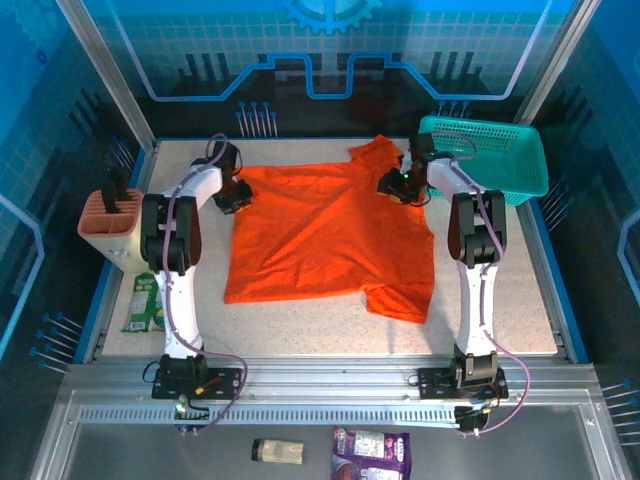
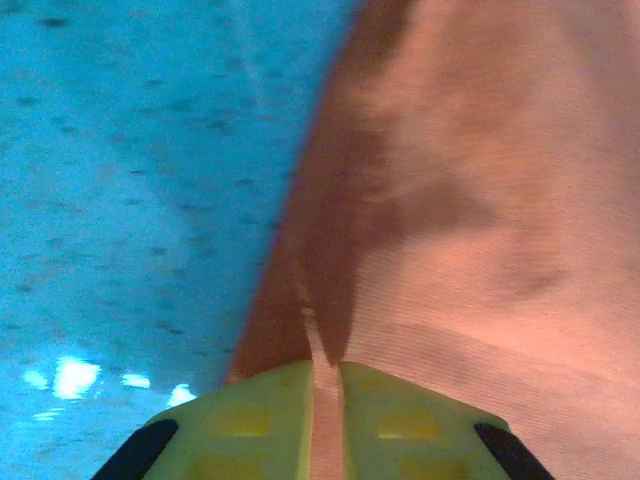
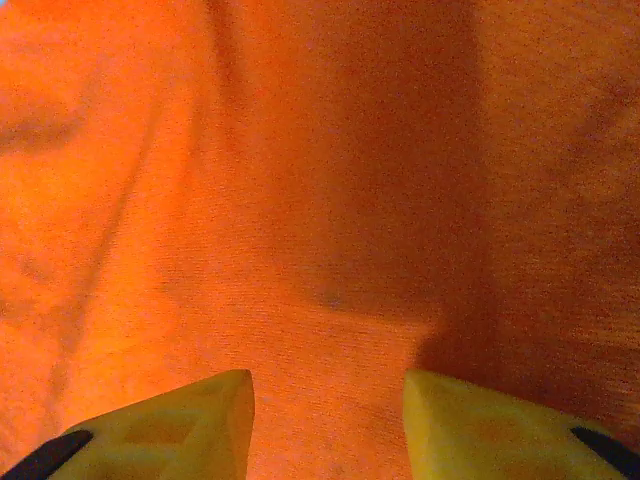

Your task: Fold the inside-out t-shirt

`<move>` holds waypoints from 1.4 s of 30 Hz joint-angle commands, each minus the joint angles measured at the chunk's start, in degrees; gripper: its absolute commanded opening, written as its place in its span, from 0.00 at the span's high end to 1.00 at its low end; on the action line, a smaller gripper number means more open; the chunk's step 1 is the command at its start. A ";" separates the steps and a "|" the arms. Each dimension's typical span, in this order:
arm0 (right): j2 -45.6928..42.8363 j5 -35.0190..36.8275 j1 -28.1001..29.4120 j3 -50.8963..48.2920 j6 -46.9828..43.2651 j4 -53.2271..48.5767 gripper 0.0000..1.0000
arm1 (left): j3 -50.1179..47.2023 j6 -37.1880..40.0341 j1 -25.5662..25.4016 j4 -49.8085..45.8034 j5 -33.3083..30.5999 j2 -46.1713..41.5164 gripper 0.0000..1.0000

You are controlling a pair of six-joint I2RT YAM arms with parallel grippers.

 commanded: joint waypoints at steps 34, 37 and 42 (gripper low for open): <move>-30.00 4.84 8.28 -20.89 -4.93 -9.47 0.56 | -22.01 -2.77 -4.39 0.81 4.09 -30.09 0.79; -34.92 5.56 9.44 -28.64 -4.63 -9.15 0.56 | -31.88 -4.54 -5.63 -0.08 1.67 -36.97 0.79; -41.23 5.90 11.29 -37.96 -3.70 -9.15 0.56 | -45.58 -8.72 -5.63 -4.60 -2.21 -48.06 0.78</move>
